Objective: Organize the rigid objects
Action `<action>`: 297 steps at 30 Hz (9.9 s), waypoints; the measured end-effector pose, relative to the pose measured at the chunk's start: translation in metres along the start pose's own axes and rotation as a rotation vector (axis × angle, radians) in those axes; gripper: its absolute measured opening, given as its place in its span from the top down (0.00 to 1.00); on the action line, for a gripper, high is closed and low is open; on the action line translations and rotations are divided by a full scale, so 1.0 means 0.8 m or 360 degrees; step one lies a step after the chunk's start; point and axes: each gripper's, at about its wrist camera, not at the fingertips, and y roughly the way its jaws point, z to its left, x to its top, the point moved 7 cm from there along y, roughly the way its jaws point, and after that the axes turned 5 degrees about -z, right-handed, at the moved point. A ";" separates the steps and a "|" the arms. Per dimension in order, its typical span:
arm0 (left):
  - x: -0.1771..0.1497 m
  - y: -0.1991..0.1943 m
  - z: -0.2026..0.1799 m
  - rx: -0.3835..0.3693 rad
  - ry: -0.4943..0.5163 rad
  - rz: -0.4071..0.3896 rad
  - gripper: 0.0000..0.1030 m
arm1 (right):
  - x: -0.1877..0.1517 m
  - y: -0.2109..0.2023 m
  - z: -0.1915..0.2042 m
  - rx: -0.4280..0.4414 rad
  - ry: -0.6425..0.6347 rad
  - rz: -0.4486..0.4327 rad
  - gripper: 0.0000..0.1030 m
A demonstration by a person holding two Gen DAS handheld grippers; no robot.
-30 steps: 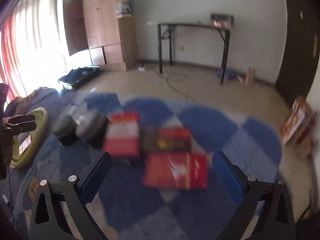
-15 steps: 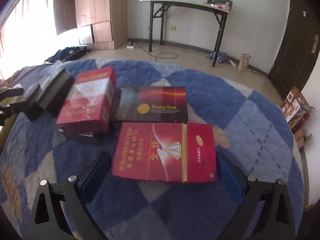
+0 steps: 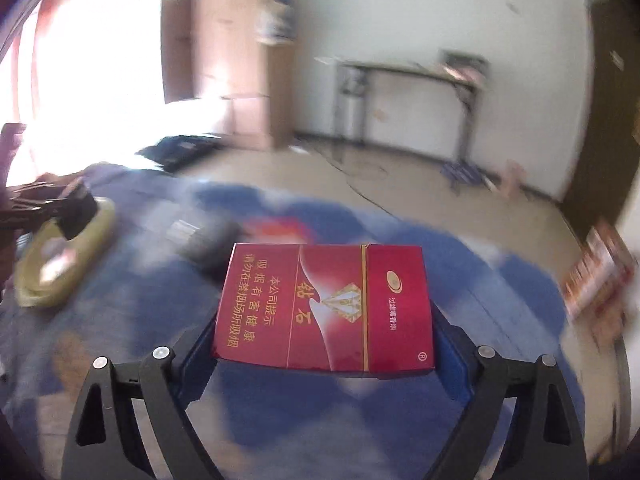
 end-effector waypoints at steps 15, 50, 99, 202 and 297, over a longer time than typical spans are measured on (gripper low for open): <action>-0.161 0.028 0.192 0.0257 -0.0327 0.0306 0.34 | 0.057 0.192 0.475 0.0900 -0.0735 0.0346 0.12; 0.019 0.132 -0.158 -0.0263 0.0223 0.0157 0.00 | -0.015 0.042 -0.018 -0.0095 0.0050 0.0130 0.00; -0.048 -0.133 0.041 0.0033 -0.0212 0.0012 0.33 | 0.039 0.053 0.188 0.0597 -0.0301 -0.0063 0.46; -0.099 -0.065 0.141 0.0235 -0.0521 0.0157 0.51 | 0.031 0.109 0.355 0.0806 -0.0577 0.0106 0.13; -0.084 -0.108 0.101 0.0222 -0.0436 0.0018 0.19 | 0.010 0.138 0.344 0.0905 -0.0463 0.0173 0.46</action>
